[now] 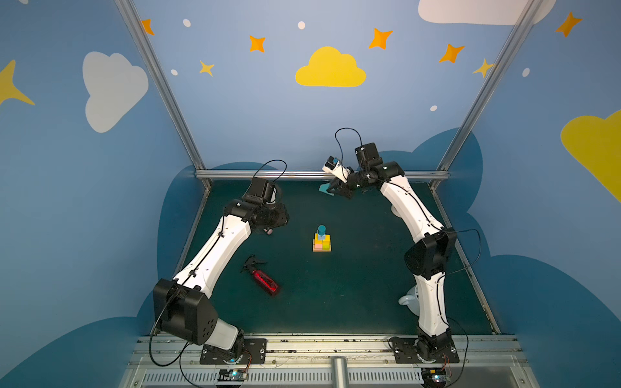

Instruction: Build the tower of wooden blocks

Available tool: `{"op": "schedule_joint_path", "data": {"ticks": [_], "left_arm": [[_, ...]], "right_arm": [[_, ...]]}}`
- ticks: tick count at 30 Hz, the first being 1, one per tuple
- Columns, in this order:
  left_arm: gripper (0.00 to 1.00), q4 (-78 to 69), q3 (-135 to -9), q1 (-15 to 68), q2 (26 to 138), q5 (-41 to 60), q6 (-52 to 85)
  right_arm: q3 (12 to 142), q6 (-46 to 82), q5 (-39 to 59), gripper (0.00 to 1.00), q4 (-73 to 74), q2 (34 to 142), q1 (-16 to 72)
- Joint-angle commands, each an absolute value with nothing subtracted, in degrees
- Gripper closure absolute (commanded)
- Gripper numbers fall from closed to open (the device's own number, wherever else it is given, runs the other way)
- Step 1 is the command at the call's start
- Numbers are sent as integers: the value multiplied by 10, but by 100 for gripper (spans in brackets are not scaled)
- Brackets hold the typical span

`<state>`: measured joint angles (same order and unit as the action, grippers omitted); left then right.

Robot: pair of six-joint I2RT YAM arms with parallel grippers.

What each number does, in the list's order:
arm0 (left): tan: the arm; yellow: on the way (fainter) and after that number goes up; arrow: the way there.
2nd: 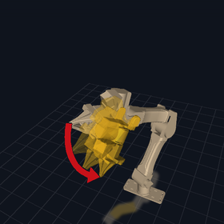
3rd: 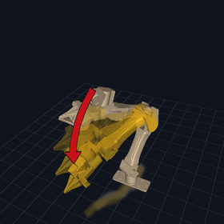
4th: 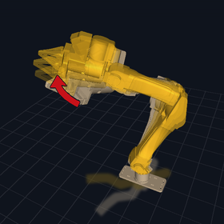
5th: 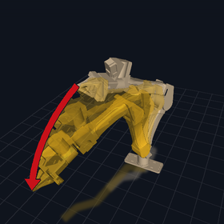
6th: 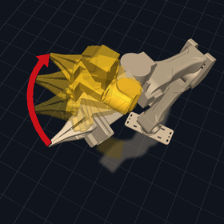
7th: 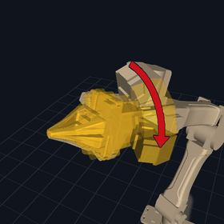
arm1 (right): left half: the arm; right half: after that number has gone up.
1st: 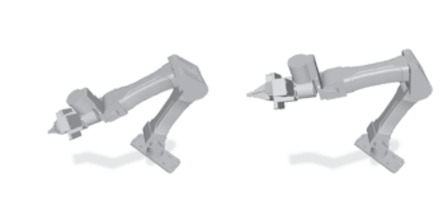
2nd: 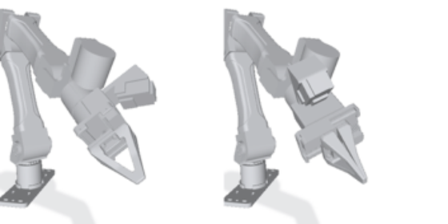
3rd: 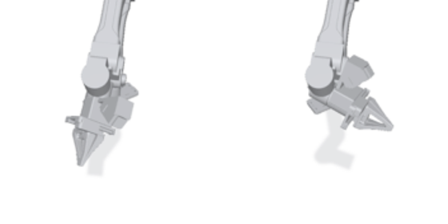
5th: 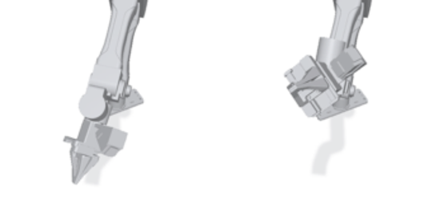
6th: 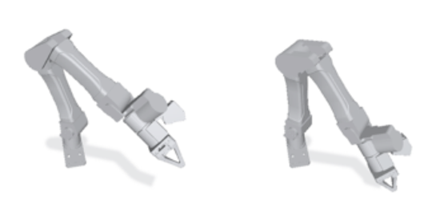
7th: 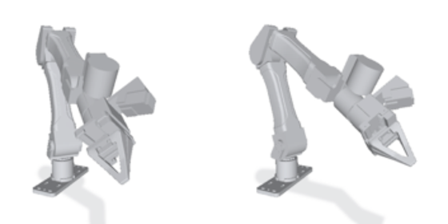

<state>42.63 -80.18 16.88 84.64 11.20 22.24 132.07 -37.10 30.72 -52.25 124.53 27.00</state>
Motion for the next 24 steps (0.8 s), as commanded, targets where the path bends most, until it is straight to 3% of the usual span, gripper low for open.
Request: {"op": "schedule_joint_path", "data": {"ticks": [1, 8, 24], "left_arm": [[60, 419, -787, 167, 827, 106, 198], [61, 418, -785, 167, 814, 99, 189], [60, 399, -740, 167, 784, 80, 197]], "right_arm": [[1268, -407, 348, 100, -567, 1211, 278], [1133, -418, 331, 100, -512, 1133, 299], [1084, -461, 275, 100, -497, 1138, 344]]}}
